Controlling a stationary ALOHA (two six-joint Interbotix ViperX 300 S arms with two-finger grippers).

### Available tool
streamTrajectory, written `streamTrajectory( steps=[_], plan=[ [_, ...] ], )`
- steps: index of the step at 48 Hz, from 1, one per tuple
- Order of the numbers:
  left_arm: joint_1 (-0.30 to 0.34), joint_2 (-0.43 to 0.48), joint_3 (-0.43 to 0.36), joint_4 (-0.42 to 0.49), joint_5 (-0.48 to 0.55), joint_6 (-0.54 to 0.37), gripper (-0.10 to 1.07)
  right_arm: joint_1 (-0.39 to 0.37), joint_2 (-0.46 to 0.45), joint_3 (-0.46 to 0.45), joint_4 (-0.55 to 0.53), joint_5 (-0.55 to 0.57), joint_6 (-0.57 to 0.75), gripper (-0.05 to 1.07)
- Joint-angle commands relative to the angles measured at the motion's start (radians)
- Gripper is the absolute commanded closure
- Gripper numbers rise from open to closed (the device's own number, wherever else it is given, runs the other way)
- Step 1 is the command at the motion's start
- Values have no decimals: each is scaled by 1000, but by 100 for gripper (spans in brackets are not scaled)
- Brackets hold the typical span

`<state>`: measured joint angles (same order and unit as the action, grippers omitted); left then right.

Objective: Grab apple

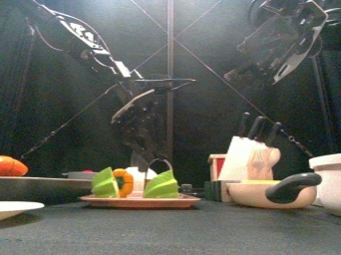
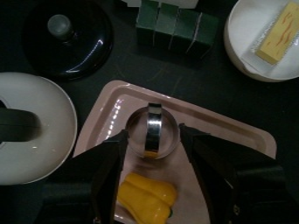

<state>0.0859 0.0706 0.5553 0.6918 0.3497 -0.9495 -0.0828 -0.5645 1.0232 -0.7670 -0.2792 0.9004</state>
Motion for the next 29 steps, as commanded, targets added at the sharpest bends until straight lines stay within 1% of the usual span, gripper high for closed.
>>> streamTrajectory(
  steps=[1, 5, 13, 17, 23, 26, 29],
  plan=[
    [-3, -44, -9, 6, 8, 5, 11, 2, -14, -9, 3, -5, 0, 4],
    [-3, -74, 0, 18, 40, 9, 11, 3, -12, -9, 3, -5, 0, 4],
    [-3, -176, 37, 34, 164, 12, 11, 3, -14, -8, 3, -3, -2, 4],
    [-2, -238, 74, 43, 236, 12, 11, 3, -12, -8, 3, -3, -2, 4],
    [3, -330, 129, 57, 305, 12, 11, 3, -12, -9, 3, -3, -3, 4],
    [15, -379, 158, 57, 330, 14, 11, 3, -12, -9, 3, -3, -5, 4],
    [41, -420, 181, 60, 337, 17, 11, 2, -12, -9, 3, -3, -6, 4]
  ],
)
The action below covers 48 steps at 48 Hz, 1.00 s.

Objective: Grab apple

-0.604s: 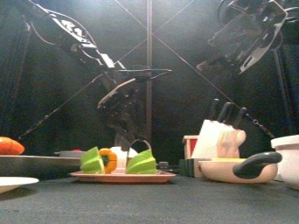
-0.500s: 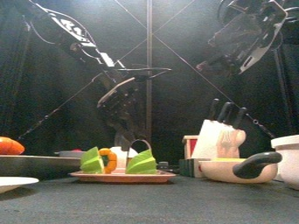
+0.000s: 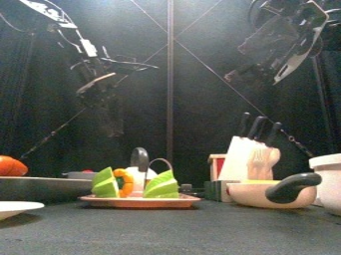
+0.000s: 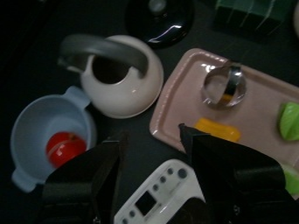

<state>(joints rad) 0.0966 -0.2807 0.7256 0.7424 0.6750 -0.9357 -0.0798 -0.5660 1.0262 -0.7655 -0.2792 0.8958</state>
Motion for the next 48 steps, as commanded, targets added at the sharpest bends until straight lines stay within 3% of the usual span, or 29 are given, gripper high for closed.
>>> streamTrajectory(
  steps=[1, 9, 12, 20, 27, 35, 43, 48],
  plan=[
    [40, -80, 18, 11, 12, 3, 11, -5, -11, -12, 2, -3, -3, 4],
    [110, -140, 69, 48, 9, 60, 10, -6, -8, -12, 2, -3, -3, 4],
    [164, -143, 75, 38, 8, 75, 10, -6, -8, -12, 2, -3, -3, 4],
    [308, -129, 66, -110, -11, 74, 10, -6, -8, -12, 2, -3, -3, 4],
    [394, -110, 77, -216, -75, 81, 9, -8, -6, -11, 2, -3, -5, 4],
    [456, -61, 78, -262, -173, 97, 5, -12, -5, -11, 2, -3, -3, 4],
    [499, 8, 78, -291, -184, 106, -5, -14, -5, -11, 2, -3, -5, 4],
    [515, 43, 72, -301, -187, 106, -5, -15, -3, -11, 2, -3, -3, 4]
  ],
)
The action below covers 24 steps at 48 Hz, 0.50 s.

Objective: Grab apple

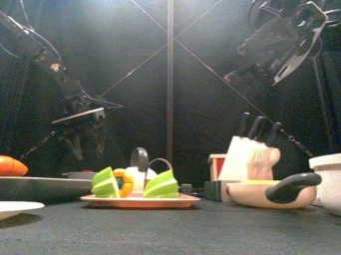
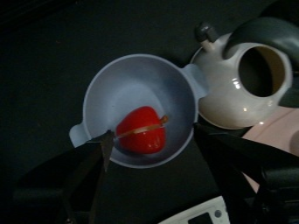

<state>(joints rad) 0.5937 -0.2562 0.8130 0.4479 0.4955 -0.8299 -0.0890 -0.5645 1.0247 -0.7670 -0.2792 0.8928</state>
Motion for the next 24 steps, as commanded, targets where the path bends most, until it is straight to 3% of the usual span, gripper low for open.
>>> streamTrajectory(
  steps=[1, 24],
  plan=[
    [21, 26, -15, -9, -8, 0, -5, -6, -3, -9, 3, -3, 0, 4],
    [37, 106, -15, -46, -38, 2, -5, -8, -2, -9, 3, -3, 0, 4]
  ],
)
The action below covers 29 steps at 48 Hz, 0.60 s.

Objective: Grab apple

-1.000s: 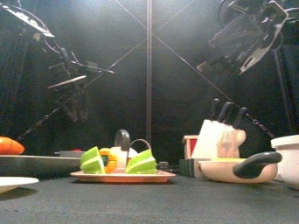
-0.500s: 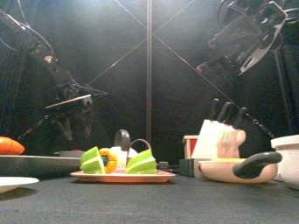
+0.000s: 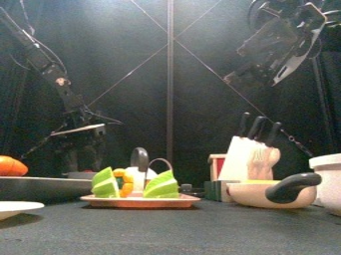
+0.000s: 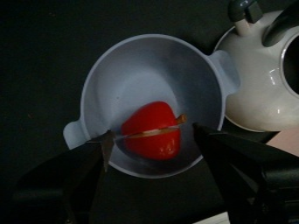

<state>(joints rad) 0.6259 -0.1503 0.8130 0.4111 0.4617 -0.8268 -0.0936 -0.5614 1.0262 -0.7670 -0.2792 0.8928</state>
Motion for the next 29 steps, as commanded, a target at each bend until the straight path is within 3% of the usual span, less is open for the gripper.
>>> streamTrajectory(
  steps=[1, 29],
  plan=[
    [8, 3, -15, -11, -5, -2, -5, -3, -5, -11, 3, -3, 0, 4],
    [40, 61, -11, -18, -57, -2, -5, -3, -5, -11, 3, -2, 0, 4]
  ],
)
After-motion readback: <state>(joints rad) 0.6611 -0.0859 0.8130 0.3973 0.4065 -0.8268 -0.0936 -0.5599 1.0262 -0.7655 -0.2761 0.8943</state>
